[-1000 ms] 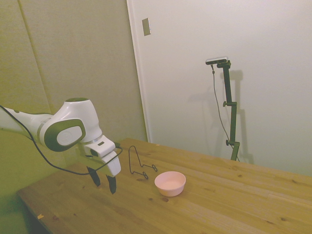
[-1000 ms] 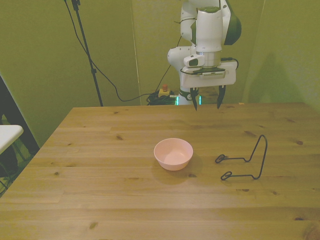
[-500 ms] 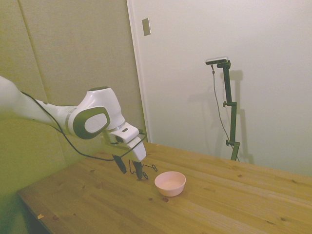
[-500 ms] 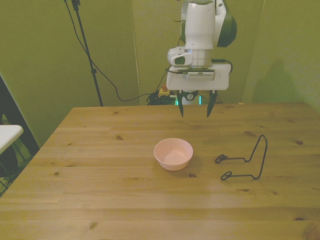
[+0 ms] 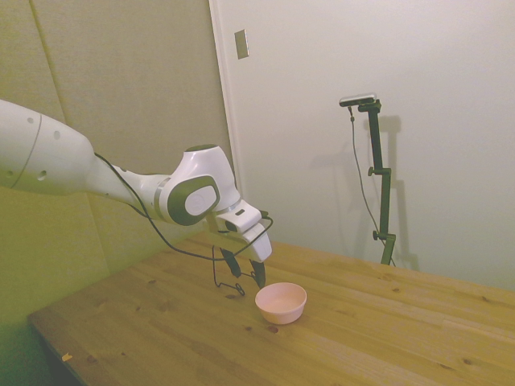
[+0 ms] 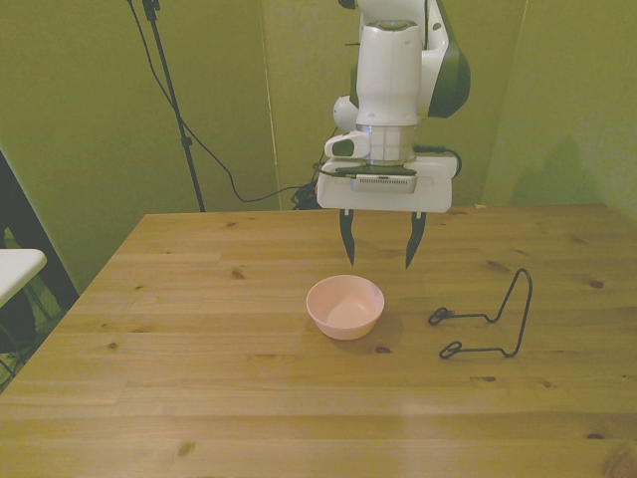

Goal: Load the bowl

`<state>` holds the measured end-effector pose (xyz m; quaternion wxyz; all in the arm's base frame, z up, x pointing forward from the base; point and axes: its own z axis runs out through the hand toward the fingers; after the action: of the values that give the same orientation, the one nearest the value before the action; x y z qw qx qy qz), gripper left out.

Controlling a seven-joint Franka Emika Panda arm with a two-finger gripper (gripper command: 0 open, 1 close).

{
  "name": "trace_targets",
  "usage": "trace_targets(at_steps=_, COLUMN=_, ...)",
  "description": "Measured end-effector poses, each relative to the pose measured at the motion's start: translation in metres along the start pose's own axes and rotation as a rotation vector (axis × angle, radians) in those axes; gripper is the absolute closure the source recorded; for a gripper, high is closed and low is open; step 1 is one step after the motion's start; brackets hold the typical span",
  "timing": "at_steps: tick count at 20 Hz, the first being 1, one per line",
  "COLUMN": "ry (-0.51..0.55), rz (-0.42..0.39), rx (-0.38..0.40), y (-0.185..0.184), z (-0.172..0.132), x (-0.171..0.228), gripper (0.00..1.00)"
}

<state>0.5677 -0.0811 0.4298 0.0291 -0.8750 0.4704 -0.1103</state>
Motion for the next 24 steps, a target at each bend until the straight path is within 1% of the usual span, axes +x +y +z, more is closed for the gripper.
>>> trace_targets(at_steps=10, ry=-0.016, rz=0.022, rx=-0.032, y=-0.02, z=0.052, x=0.011, gripper=0.0)
trace_targets(at_steps=11, ry=-0.017, rz=0.023, rx=-0.035, y=-0.021, z=0.056, x=0.013, gripper=1.0)
trace_targets(at_steps=17, ry=-0.026, rz=0.03, rx=-0.05, y=-0.023, z=0.072, x=0.019, gripper=1.0)
trace_targets(at_steps=24, ry=-0.03, rz=0.037, rx=-0.045, y=-0.026, z=0.074, x=0.021, gripper=1.0)
